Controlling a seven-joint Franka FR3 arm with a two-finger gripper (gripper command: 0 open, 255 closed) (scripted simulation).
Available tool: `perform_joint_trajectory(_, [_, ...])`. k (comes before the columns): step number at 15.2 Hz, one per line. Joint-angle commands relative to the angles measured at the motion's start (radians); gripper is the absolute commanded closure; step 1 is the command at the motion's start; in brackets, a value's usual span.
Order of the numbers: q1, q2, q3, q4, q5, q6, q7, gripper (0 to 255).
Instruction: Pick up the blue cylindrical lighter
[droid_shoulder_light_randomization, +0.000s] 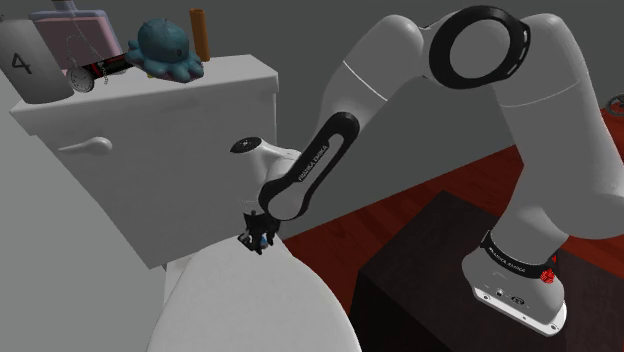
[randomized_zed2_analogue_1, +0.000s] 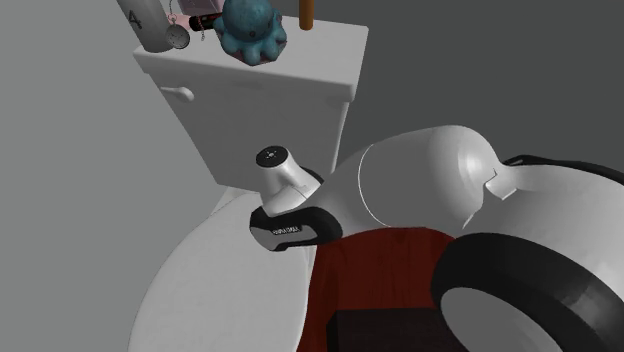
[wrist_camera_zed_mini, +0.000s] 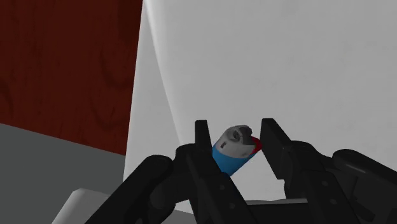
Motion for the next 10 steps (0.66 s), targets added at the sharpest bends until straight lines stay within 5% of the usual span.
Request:
perform_joint_trajectory(1, [-0.005, -0.02, 0.007, -0.004, 0.007, -0.017, -0.004, 255])
perform_joint_trajectory(10, [-0.023, -0.095, 0.031, -0.015, 0.034, -0.079, -0.019, 255])
